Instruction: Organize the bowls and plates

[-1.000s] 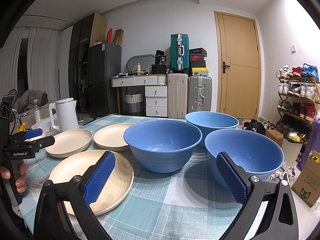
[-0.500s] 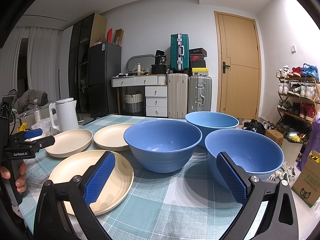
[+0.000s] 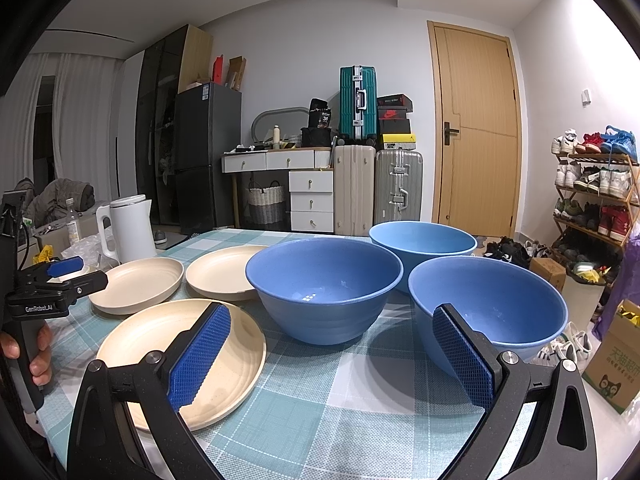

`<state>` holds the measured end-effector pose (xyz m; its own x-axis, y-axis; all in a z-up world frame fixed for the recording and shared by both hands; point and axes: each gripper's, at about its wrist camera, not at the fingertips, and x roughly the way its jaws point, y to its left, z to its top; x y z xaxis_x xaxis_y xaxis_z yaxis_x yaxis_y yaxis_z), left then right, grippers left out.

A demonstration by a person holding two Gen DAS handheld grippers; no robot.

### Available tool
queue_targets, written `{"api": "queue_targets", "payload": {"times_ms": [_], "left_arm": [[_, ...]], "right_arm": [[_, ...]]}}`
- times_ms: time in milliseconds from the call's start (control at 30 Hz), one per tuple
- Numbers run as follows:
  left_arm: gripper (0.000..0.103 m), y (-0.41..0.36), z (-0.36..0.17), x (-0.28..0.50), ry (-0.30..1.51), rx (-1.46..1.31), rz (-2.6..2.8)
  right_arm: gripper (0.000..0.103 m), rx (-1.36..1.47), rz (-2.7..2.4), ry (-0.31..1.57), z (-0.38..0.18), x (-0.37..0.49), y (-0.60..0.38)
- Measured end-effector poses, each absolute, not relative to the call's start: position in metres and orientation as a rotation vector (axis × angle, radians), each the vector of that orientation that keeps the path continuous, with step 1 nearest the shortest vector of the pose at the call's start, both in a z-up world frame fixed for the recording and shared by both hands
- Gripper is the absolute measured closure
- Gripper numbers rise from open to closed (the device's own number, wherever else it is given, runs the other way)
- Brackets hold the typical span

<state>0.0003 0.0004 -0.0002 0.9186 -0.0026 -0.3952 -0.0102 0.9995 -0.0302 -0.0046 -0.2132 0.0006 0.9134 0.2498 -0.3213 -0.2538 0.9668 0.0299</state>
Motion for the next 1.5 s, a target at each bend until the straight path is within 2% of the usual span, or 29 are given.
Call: {"api": "queue_targets", "payload": {"times_ms": [867,1500], "left_arm": [[0.0,0.014,0.001,-0.002,0.435,-0.077,0.001],[0.0,0.028,0.044,-0.008,0.475,-0.108,0.028]], "right_arm": [[0.0,0.011,0.284,0.402,0.002,0.009,-0.205],[0.0,0.001,0.37,0.443,0.046,0.009,-0.16]]}}
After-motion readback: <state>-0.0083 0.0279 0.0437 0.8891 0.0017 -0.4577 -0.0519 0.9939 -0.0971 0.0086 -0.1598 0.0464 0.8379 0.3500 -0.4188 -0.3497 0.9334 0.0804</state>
